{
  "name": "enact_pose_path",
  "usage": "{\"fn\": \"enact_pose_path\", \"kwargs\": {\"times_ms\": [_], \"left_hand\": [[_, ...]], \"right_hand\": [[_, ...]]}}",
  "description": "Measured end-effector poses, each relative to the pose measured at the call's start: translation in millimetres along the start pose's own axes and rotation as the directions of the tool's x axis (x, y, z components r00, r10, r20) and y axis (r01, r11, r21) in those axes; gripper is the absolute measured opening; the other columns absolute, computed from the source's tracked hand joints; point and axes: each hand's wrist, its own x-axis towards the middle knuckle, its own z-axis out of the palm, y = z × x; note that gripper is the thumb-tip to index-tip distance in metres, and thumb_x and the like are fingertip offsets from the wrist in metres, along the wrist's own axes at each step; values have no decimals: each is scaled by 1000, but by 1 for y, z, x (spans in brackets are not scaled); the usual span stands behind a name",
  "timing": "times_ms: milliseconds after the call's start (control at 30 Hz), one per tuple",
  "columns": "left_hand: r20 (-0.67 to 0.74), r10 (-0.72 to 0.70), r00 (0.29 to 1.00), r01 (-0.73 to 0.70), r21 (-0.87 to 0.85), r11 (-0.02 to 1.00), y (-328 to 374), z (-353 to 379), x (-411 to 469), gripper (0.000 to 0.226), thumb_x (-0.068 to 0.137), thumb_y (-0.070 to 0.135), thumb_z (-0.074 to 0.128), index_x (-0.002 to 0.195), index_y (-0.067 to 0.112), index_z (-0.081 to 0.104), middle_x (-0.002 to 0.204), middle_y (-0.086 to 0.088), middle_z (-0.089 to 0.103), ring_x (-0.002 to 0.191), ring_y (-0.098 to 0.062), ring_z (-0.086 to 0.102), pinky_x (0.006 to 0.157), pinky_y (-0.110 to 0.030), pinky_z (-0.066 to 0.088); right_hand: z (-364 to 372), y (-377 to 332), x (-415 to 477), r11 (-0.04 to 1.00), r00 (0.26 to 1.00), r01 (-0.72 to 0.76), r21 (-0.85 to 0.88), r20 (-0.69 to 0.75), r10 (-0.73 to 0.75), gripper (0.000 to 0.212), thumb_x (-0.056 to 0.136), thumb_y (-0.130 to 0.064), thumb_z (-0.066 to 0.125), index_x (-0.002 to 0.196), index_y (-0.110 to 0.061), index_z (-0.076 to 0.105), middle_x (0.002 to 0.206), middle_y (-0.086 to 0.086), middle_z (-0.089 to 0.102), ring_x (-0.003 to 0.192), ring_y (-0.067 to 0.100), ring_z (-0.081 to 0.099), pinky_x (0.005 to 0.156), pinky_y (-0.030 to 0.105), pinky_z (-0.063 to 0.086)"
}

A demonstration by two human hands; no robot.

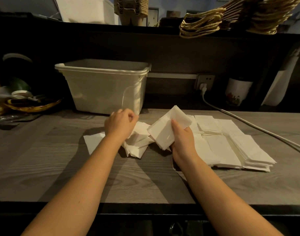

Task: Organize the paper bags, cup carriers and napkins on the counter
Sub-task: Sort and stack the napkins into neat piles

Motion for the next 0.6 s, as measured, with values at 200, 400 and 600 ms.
{"fn": "enact_pose_path", "kwargs": {"times_ms": [200, 400, 600], "left_hand": [[311, -124, 942, 73, 173, 982, -6, 0, -3, 33, 91, 49, 48, 110, 24, 59, 117, -4, 55, 104, -23, 51, 86, -37, 45], [279, -89, 956, 65, 94, 993, -4, 0, -5, 36, 89, 43, 55, 123, 34, 48, 128, -3, 45, 113, -24, 48, 81, -35, 42], [185, -18, 983, 8, 55, 998, 0, 1, -4, 29, 88, 36, 57, 115, 28, 52, 128, -1, 44, 117, -23, 41, 89, -39, 42]], "right_hand": [[-1, -1, 0, 1000, 1000, 1, -2, -6, -1, 9, 97, -20, 48, 103, -26, 49, 104, 5, 58, 107, 25, 56, 98, 44, 46], [-1, 1, 1, 1000, 1000, -10, -13, 3, 10, 23, 96, -21, 49, 118, -21, 43, 106, 4, 56, 108, 23, 54, 101, 46, 43], [-1, 3, 3, 1000, 1000, -13, -25, 11, 13, 15, 96, -19, 49, 110, -22, 49, 103, 3, 56, 108, 24, 54, 102, 47, 42]]}}
